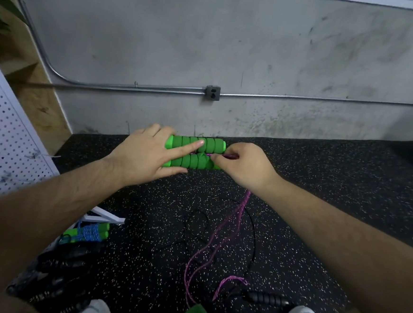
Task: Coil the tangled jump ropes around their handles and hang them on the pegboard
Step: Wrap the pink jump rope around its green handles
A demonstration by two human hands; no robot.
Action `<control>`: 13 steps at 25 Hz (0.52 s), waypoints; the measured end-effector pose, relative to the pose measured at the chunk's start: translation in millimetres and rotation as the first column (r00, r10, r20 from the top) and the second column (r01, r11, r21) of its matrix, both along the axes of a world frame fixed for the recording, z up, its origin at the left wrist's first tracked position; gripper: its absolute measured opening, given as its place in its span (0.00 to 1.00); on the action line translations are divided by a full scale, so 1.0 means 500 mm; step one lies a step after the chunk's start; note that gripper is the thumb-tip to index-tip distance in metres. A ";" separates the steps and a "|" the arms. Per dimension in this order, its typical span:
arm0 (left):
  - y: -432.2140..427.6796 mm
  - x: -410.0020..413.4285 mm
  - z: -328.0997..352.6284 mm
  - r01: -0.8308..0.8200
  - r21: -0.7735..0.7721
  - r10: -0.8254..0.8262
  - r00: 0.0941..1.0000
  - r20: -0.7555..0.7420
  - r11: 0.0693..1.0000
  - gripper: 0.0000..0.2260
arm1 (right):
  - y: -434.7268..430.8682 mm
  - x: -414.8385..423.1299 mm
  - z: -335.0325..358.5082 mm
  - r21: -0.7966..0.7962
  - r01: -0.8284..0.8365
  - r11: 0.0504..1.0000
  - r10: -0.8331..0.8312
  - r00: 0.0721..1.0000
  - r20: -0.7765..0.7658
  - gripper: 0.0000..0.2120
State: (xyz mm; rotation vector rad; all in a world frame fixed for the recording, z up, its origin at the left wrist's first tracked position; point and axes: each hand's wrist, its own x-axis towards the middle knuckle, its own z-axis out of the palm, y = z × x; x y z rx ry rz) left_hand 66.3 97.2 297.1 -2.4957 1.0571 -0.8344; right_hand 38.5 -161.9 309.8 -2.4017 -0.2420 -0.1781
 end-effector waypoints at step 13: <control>0.003 0.000 0.000 0.023 -0.046 -0.025 0.998 -0.056 0.999 0.35 | -0.012 -0.034 0.103 -0.403 -0.244 0.882 0.324 0.935 0.144 0.08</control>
